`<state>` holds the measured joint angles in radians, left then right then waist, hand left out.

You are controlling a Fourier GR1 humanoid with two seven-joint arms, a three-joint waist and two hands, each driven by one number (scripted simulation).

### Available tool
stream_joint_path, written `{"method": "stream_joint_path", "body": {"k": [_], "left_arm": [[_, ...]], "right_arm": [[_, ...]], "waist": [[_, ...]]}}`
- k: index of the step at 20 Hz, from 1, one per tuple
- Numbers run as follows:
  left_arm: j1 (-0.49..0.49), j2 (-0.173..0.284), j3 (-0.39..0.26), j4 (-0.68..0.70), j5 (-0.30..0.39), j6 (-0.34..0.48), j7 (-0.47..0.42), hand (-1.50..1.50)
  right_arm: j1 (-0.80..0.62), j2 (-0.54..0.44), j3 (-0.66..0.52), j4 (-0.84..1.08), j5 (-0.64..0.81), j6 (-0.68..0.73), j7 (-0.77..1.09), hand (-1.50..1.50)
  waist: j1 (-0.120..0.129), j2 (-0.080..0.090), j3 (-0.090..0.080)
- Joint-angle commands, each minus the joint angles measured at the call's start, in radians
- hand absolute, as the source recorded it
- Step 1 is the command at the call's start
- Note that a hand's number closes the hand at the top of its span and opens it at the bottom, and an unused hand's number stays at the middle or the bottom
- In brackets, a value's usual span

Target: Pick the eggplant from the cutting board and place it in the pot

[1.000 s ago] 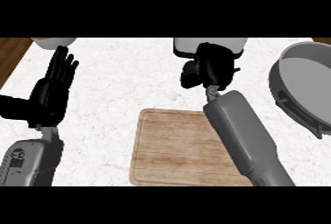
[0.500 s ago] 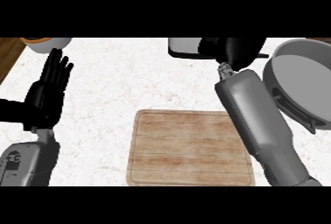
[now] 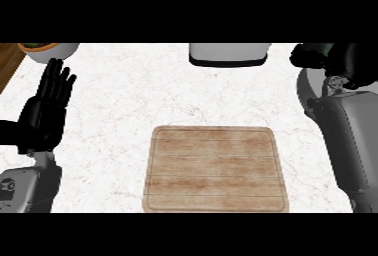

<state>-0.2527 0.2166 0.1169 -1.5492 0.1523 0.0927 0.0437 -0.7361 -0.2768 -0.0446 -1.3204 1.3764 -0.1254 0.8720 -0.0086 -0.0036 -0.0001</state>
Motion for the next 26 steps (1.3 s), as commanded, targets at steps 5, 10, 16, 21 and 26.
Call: {"method": "stream_joint_path", "body": {"k": [5,10,16,21,26], "left_arm": [[-0.014,-0.001,0.021,0.065,-0.006,-0.016,-0.053,0.0],[-0.024,-0.015,-0.004,0.013,-0.015,-0.007,0.005,0.0],[-0.055,-0.026,-0.023,-0.001,-0.043,0.019,0.044,0.0],[-0.041,-0.024,-0.004,0.016,-0.023,-0.012,-0.002,0.0],[-0.041,-0.032,-0.009,-0.009,-0.019,0.0,0.034,0.0]], "right_arm": [[0.146,-0.175,-0.185,0.007,-0.16,-0.081,-0.197,1.5],[0.199,-0.23,-0.264,0.085,-0.286,-0.144,-0.37,1.5],[0.162,-0.296,-0.336,0.371,-0.35,-0.267,-0.547,1.5],[0.059,-0.292,-0.323,0.651,-0.296,-0.34,-0.568,1.5],[0.047,-0.268,-0.443,0.722,-0.498,-0.218,-0.634,-1.5]], "waist": [[0.005,0.005,0.0],[0.011,0.004,0.0],[0.015,0.006,0.001],[0.033,0.013,0.001],[0.029,0.011,0.002]]}}
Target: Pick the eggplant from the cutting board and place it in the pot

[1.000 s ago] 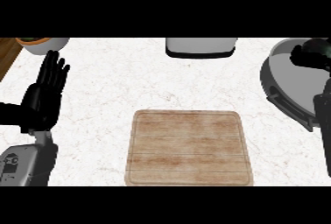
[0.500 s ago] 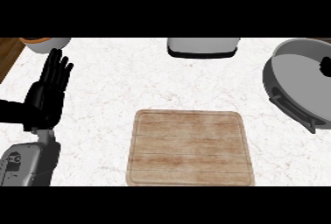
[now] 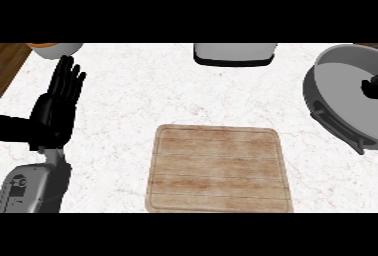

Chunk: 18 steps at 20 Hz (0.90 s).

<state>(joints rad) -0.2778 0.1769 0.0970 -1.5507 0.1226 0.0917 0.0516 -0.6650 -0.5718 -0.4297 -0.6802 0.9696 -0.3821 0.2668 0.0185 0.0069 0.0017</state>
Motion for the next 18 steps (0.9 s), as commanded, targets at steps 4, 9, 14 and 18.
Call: {"method": "stream_joint_path", "body": {"k": [4,9,14,18], "left_arm": [[0.006,-0.003,0.004,0.017,0.009,-0.023,-0.034,0.0],[-0.058,0.006,-0.001,-0.021,-0.01,0.017,0.061,0.0],[-0.032,-0.018,-0.014,0.032,-0.026,0.012,-0.001,0.0],[0.0,-0.025,-0.009,0.009,-0.03,0.025,-0.003,0.0]], "right_arm": [[-0.054,-0.013,-0.088,0.213,-0.152,0.058,-0.233,-1.5],[-0.072,0.001,-0.121,0.225,-0.212,-0.006,-0.412,-1.5],[-0.124,0.005,-0.232,0.212,-0.352,-0.022,-0.466,-1.5],[-0.121,-0.035,-0.316,0.195,-0.456,0.006,-0.451,-1.5]], "waist": [[0.009,0.004,0.001],[0.006,0.001,0.002],[-0.001,0.001,0.001],[-0.009,-0.004,0.0]]}}
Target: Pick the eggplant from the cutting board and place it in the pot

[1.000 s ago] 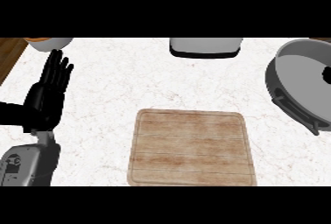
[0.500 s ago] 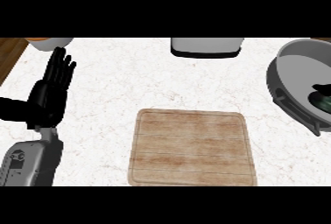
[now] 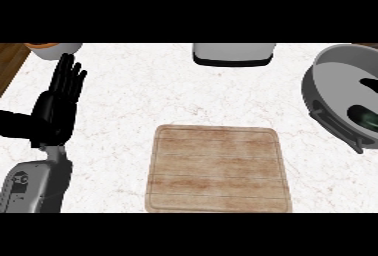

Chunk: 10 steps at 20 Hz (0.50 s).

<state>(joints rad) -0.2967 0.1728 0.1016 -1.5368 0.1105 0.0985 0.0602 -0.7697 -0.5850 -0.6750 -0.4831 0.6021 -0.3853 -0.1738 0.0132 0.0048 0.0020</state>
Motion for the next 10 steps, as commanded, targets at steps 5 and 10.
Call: {"method": "stream_joint_path", "body": {"k": [5,10], "left_arm": [[0.07,0.0,-0.005,-0.066,0.006,-0.018,-0.001,0.0],[-0.023,0.015,0.007,-0.018,-0.015,0.008,0.033,0.0]], "right_arm": [[0.051,-0.02,-0.148,-0.049,-0.216,0.028,-0.103,-1.5],[0.112,-0.108,-0.202,-0.076,-0.31,0.088,-0.158,-1.5]], "waist": [[-0.008,-0.007,-0.001],[-0.014,-0.004,-0.001]]}}
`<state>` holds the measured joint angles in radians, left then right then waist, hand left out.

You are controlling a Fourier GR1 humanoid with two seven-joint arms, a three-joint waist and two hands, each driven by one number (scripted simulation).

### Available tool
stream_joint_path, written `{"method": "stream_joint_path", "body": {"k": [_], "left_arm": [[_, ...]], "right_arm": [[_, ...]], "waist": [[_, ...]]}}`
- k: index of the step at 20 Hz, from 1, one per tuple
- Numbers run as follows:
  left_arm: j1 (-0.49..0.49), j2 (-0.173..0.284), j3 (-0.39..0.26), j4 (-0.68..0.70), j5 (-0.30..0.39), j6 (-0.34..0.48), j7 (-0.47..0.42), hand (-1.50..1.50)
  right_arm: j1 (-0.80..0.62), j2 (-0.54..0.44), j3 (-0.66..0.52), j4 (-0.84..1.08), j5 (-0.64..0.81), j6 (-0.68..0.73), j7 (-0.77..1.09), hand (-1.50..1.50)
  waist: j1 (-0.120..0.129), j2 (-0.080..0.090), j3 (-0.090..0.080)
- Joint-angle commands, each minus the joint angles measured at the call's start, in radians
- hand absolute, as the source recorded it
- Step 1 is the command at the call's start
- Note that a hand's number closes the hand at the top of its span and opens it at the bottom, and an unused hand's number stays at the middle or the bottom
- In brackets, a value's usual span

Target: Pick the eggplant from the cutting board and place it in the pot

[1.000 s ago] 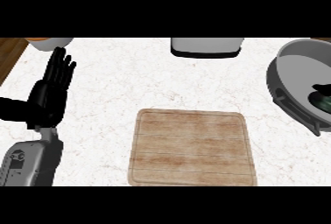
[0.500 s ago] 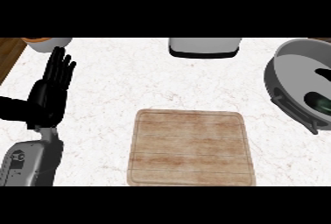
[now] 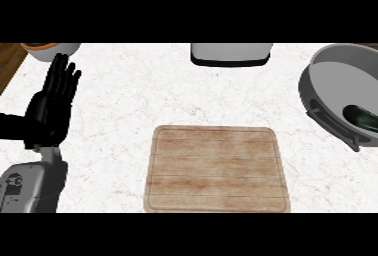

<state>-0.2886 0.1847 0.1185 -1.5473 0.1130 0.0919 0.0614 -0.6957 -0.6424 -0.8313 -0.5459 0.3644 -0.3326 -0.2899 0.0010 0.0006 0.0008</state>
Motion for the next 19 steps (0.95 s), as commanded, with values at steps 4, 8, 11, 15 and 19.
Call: {"method": "stream_joint_path", "body": {"k": [4,8,11,15,19], "left_arm": [[-0.007,-0.003,-0.003,0.02,-0.004,-0.009,0.001,0.0],[-0.025,0.01,0.014,0.031,0.001,-0.012,0.006,0.0],[-0.035,0.009,0.029,0.06,0.007,-0.015,-0.011,0.0],[-0.007,0.013,0.036,0.044,0.031,-0.045,-0.028,0.0],[-0.006,0.011,0.009,-0.019,-0.001,-0.019,0.025,0.0]], "right_arm": [[0.135,-0.084,-0.095,0.0,-0.158,0.096,-0.12,-1.5],[0.228,-0.147,-0.143,0.058,-0.226,0.181,-0.195,-1.5],[0.262,-0.181,-0.142,0.061,-0.263,0.21,-0.205,-1.5],[0.337,-0.24,-0.177,0.174,-0.298,0.267,-0.305,-1.5],[0.381,-0.284,-0.183,0.195,-0.346,0.31,-0.309,-1.5]], "waist": [[-0.002,0.001,0.0],[-0.004,0.002,0.0],[-0.002,0.001,0.0],[0.005,0.004,0.002],[0.003,0.001,0.001]]}}
